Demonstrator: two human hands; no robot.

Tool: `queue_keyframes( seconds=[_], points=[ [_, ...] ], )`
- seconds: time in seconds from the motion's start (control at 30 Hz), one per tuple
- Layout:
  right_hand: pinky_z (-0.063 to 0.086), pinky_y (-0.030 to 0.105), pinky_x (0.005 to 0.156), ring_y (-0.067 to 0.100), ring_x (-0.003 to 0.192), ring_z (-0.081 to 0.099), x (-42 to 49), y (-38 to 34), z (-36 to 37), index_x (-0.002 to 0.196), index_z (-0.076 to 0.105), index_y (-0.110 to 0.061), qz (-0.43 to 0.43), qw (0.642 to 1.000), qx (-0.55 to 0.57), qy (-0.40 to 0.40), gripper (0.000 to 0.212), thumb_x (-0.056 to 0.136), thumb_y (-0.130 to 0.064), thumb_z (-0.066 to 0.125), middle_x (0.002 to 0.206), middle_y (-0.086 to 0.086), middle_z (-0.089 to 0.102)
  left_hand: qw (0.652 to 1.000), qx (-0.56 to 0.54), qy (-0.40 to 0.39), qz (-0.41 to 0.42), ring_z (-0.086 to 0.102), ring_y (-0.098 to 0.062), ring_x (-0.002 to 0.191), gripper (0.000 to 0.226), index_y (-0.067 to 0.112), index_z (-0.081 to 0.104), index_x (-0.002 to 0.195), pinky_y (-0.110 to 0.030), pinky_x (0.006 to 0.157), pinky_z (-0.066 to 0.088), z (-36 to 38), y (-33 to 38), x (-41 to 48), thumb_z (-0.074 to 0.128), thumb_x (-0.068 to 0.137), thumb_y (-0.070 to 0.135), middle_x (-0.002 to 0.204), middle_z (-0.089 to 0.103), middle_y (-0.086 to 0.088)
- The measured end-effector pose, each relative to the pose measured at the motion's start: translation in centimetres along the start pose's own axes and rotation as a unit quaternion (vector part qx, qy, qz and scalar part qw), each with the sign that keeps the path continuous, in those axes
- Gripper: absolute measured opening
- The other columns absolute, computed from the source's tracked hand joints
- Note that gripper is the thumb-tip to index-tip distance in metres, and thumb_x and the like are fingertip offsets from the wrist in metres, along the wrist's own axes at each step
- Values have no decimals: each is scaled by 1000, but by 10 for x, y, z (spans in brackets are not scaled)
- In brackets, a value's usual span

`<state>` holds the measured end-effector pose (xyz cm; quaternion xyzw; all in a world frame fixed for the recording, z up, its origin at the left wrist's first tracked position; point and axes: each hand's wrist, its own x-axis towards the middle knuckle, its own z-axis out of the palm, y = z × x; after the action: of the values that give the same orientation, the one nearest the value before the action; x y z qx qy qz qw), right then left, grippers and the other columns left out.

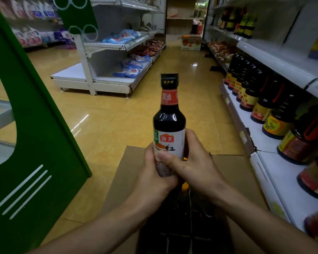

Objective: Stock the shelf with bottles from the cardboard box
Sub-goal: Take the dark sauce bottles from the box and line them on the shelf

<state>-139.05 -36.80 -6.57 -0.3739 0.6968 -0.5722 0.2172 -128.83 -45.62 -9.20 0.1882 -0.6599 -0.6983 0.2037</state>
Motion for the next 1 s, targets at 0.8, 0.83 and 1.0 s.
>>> queue_keyframes(
  seconds=[0.8, 0.83, 1.0],
  points=[
    [59, 44, 97, 14, 109, 73, 18, -47, -22, 128, 59, -25, 5, 998, 23, -52, 63, 75, -52, 80, 118, -4, 74, 998, 6, -37, 54, 75, -24, 101, 73, 39, 52, 132, -48, 86, 63, -20, 30, 10, 81, 70, 13, 113, 74, 0],
    [60, 44, 97, 13, 108, 73, 19, -52, -23, 128, 59, -25, 2, 999, 18, -49, 63, 75, -52, 79, 118, -4, 74, 998, 4, -36, 58, 75, -23, 103, 72, 39, 52, 132, -47, 86, 63, -18, 34, 10, 81, 70, 14, 113, 74, 0],
    [61, 43, 94, 12, 108, 73, 15, -80, -30, 128, 57, -29, 11, 998, -6, -65, 62, 72, -47, 78, 118, -5, 73, 998, -3, -24, 58, 75, -22, 100, 63, 38, 53, 130, -44, 83, 64, -14, 56, 9, 76, 74, 21, 111, 74, 1]
  ],
)
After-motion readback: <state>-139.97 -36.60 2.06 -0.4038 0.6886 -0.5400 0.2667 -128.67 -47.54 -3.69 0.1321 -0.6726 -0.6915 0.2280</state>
